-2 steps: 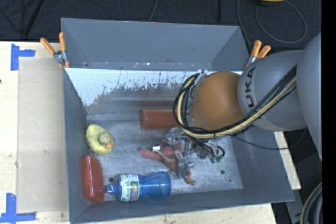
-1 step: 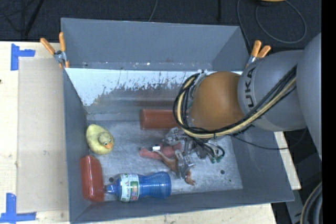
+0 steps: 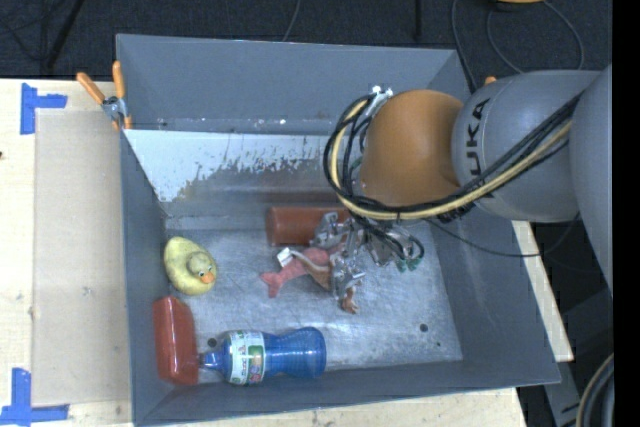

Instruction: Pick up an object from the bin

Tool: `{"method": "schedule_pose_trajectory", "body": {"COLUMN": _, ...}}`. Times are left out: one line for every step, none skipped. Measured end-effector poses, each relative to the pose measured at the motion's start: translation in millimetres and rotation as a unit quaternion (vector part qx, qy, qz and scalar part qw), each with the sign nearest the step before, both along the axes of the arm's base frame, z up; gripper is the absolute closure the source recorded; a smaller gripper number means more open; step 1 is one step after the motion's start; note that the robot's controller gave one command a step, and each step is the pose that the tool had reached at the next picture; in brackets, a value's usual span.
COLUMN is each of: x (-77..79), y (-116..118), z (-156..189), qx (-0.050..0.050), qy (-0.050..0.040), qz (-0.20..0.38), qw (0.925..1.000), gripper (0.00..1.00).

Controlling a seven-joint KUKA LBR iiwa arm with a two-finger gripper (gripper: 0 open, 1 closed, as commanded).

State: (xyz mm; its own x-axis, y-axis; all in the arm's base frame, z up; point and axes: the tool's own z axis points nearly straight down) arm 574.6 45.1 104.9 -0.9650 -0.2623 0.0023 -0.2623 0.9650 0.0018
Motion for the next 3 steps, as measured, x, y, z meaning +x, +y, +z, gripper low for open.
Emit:
{"method": "schedule_pose_trajectory", "body": {"x": 10.1, "y": 4.1, "z": 55.9, "qx": -0.001, "qy": 0.0007, "qz": -0.011, "qw": 0.9999, "gripper": 1.0}}
{"method": "schedule_pose_trajectory", "body": {"x": 27.8, "y": 35.5, "z": 40.7, "qx": 0.0, "qy": -0.0086, "qz": -0.014, "qw": 0.9999, "gripper": 1.0}}
{"method": "schedule_pose_trajectory", "body": {"x": 9.3, "y": 26.2, "z": 54.4, "qx": 0.001, "qy": 0.0026, "qz": -0.011, "qw": 0.9999, "gripper": 1.0}}
